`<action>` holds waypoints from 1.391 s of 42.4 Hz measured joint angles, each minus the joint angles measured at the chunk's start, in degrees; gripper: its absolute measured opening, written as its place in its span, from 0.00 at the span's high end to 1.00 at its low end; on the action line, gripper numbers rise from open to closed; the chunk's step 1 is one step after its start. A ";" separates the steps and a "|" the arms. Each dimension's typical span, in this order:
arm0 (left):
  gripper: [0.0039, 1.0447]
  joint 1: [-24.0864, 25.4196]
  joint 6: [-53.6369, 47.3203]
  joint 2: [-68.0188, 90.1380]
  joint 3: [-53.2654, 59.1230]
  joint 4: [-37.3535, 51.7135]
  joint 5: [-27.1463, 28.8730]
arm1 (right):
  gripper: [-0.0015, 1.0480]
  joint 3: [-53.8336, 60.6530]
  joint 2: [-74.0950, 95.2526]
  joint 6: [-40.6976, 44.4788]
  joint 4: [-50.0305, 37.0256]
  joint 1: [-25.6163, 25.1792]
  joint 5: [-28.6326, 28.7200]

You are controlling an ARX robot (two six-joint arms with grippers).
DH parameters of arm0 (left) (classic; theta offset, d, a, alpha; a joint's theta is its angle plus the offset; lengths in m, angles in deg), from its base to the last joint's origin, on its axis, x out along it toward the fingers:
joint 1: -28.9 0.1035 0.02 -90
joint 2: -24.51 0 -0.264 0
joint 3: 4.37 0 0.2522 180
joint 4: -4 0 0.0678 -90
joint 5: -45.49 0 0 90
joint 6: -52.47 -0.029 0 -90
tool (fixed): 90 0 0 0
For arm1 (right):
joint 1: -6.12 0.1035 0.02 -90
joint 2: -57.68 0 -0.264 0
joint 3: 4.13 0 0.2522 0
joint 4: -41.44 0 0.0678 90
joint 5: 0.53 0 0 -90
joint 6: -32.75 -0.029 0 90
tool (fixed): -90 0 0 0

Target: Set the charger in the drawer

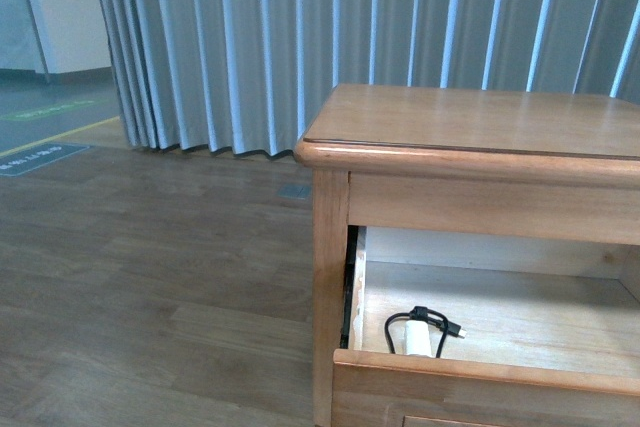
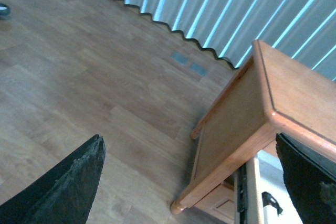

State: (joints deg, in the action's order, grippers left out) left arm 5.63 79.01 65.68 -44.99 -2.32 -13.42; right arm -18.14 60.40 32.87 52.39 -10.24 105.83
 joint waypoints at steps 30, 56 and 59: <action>0.54 11.52 -23.17 -21.64 14.62 -0.63 -19.85 | 0.08 0.00 0.00 0.00 0.00 0.00 0.00; 0.96 23.12 -26.10 -37.33 22.82 -7.69 -30.91 | 0.08 0.00 -0.02 0.00 0.00 0.00 0.00; 0.96 23.12 -26.10 -37.79 23.12 -7.69 -30.95 | 0.08 0.00 -0.02 0.00 0.00 0.00 0.02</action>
State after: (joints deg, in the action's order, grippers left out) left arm 28.76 52.92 27.89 -21.86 -10.01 -44.37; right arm -18.14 60.38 32.87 52.39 -10.24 105.85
